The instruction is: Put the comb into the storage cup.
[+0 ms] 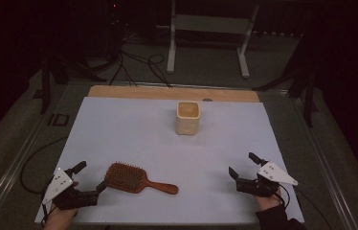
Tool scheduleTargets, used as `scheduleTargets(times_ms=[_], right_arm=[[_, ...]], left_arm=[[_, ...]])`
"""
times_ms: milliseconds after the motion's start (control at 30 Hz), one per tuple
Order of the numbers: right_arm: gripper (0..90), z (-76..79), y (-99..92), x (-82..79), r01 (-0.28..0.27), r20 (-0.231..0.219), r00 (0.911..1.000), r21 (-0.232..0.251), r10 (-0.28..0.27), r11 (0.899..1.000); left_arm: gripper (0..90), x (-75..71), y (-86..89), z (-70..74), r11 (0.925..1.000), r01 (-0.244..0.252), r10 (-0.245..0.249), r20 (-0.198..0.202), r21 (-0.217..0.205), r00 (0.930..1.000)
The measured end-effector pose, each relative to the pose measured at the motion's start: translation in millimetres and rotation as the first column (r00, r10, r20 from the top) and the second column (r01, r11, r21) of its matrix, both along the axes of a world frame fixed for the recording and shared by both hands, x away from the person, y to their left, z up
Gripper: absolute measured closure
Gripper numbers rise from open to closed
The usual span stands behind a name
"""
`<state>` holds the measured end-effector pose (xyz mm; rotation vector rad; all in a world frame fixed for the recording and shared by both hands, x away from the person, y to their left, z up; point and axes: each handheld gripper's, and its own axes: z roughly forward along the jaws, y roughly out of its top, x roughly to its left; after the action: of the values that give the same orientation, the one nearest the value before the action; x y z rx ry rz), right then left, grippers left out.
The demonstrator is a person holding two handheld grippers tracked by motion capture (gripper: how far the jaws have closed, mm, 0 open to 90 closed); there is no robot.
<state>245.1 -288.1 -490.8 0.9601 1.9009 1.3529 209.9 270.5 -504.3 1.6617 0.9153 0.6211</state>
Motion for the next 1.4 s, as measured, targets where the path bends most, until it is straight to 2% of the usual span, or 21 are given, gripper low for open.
scheduleTargets(times_ms=[200, 300, 533, 700, 800, 867, 933, 967, 1067, 1133, 1200, 1400], right_arm=[[9.0, -0.6, 7.4, -1.0, -0.004, 0.004, 1.0000, -0.027, 0.004, 1.000], [9.1, -1.6, 8.2, -0.2, -0.003, 0.001, 1.0000, -0.027, 0.003, 1.000], [9.1, -0.9, 6.5, -2.0, -0.003, 0.008, 1.0000, -0.017, 0.004, 1.000], [9.1, -0.5, 5.0, -3.2, 0.005, 0.013, 0.9999, -0.022, -0.005, 1.000], [9.1, 0.0, 4.9, -3.8, 0.010, 0.011, 0.9999, -0.015, -0.010, 1.000], [9.1, 0.3, 5.2, -3.9, 0.012, 0.014, 0.9998, -0.015, -0.011, 1.000], [9.1, 0.5, 5.2, -4.1, 0.013, 0.014, 0.9998, -0.014, -0.012, 1.000], [9.1, 0.6, 5.0, -4.4, 0.013, 0.015, 0.9998, -0.014, -0.013, 1.000], [9.1, 0.6, 4.8, -4.2, 0.013, 0.016, 0.9998, -0.010, -0.013, 1.000], [9.1, 0.6, 4.6, -4.0, 0.016, 0.017, 0.9997, -0.007, -0.016, 1.000], [9.1, 0.6, 4.5, -3.8, 0.015, 0.015, 0.9998, -0.006, -0.015, 1.000], [9.1, 0.5, 5.1, -3.8, 0.011, 0.015, 0.9998, -0.006, -0.011, 1.000]], left_arm=[[0.0, -0.1, 1.1, 0.2, 0.9999, -0.013, 0.013, -0.004, 0.004, 0.9999], [0.0, 1.9, 0.2, -0.4, 1.0000, -0.010, 0.010, -0.019, 0.002, 0.9998], [0.0, 1.3, -1.2, 2.2, 0.9999, -0.004, 0.004, -0.014, 0.010, 0.9999], [0.0, 2.5, -1.3, 6.1, 1.0000, -0.005, 0.005, -0.029, 0.001, 0.9996], [0.0, 3.6, -3.4, 14.5, 0.9997, -0.013, 0.014, -0.038, 0.019, 0.9992], [0.0, 3.5, -5.9, 27.5, 0.9991, -0.017, 0.018, -0.023, 0.038, 0.9996], [0.0, 3.1, -6.7, 32.1, 0.9987, -0.021, 0.022, -0.022, 0.046, 0.9995], [0.0, 2.8, -7.7, 36.3, 0.9986, -0.022, 0.023, -0.014, 0.048, 0.9996], [0.0, 3.3, -10.1, 47.0, 0.9989, -0.015, 0.016, -0.025, 0.044, 0.9996], [0.0, 4.5, -13.0, 54.4, 0.9989, -0.009, 0.010, -0.043, 0.045, 0.9990], [0.0, 6.5, -17.1, 63.0, 0.9999, 0.005, -0.005, -0.067, 0.012, 0.9978], [0.0, 11.7, -30.5, 76.4, 0.9989, 0.042, -0.039, -0.109, 0.022, 0.9933]])
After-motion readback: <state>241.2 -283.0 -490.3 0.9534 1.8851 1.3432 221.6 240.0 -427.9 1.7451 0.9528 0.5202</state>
